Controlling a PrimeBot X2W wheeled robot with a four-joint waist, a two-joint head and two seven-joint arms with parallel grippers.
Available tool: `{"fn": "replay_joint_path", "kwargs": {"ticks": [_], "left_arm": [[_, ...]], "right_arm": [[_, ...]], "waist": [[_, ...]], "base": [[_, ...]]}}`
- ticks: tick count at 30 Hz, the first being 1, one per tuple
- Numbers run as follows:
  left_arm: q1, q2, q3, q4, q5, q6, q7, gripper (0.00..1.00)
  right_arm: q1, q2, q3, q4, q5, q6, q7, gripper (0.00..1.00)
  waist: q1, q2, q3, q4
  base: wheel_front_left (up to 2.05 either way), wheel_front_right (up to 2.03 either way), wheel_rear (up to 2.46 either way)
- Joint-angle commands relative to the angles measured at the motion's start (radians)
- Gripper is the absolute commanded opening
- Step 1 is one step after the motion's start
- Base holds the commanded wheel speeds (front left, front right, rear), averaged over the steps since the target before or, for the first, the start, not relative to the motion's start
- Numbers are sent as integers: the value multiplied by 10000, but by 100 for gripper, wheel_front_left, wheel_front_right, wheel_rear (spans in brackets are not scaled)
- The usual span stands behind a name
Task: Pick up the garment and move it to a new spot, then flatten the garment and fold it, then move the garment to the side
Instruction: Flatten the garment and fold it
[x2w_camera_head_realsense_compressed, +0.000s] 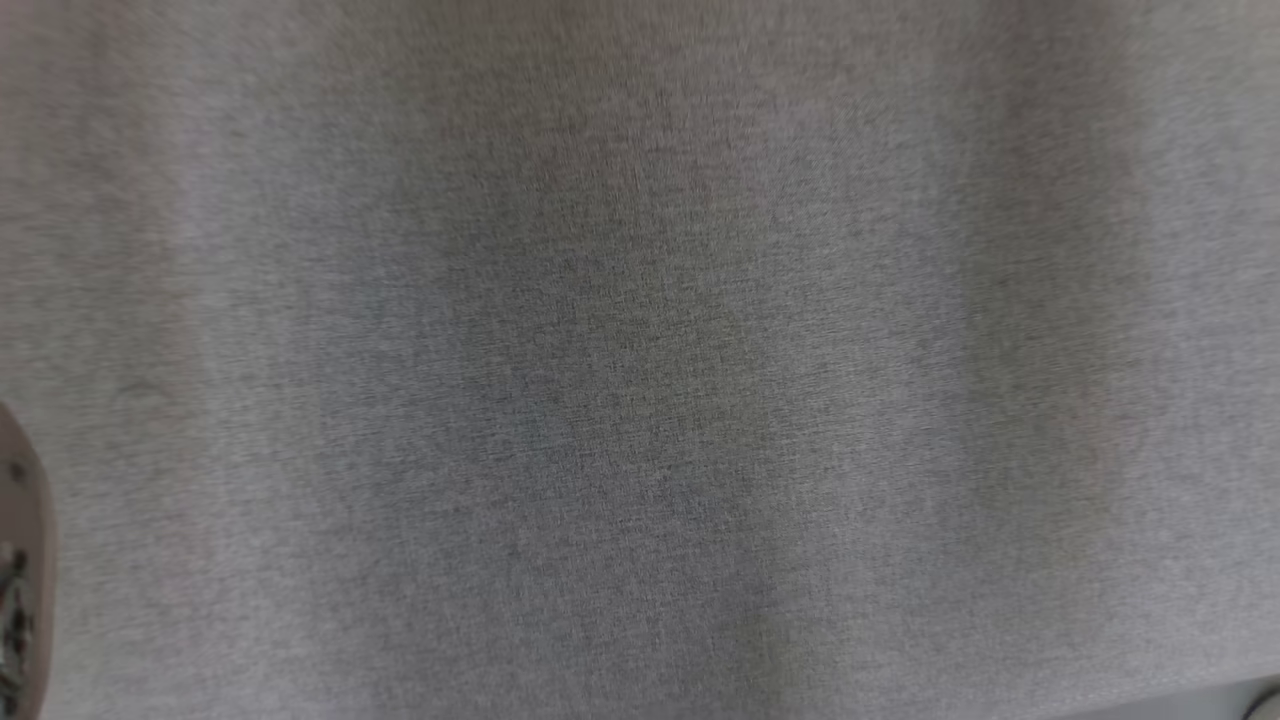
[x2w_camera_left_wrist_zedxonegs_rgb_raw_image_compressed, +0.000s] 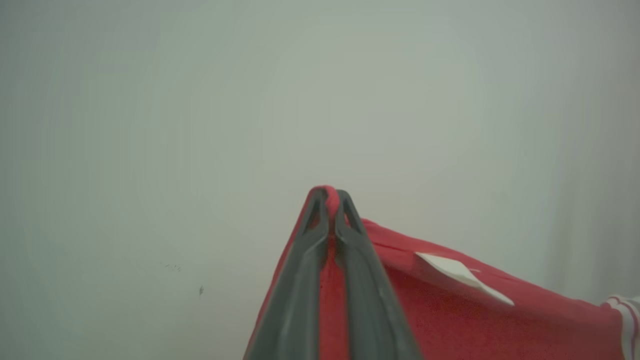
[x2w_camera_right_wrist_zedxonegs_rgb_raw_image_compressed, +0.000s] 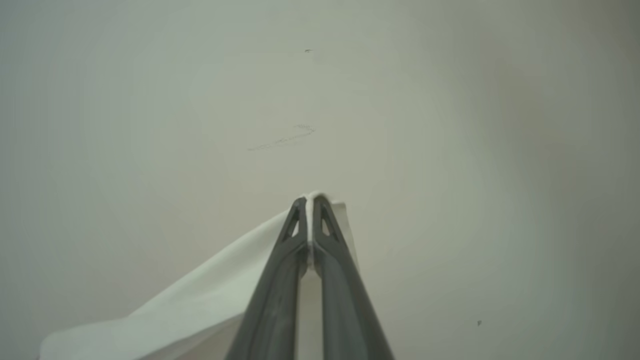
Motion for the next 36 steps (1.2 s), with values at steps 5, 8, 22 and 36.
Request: {"fn": "replay_joint_path", "kwargs": {"ticks": [5,8,22,36], "left_arm": [[-1063,-179,976,-1103,470,-213,-125,0],[-871,-366,1358,-1480,686,-370,-101,0],[3451,-444,688,-1296,-123,-528,-105,0],[9995,-690,-287,-2696,-1549,-532,-106,0]], "right_arm": [[-1017,-286,-670,-935,-340,-23,-419,0],[-748,-267,-858,-1567,-494,-23,-412,0],[2783,-1466,2994,-1140,1039,-23,-409,0],[9673,-2607,3387,-3589,2439,-23,2195,0]], "waist": [[-4,-4,1148,-140],[-4,-4,1253,-32],[-4,-4,466,336],[-4,-4,-2805,778]], "base": [[0,0,0],[0,0,0],[0,0,0],[0,0,0]]}}
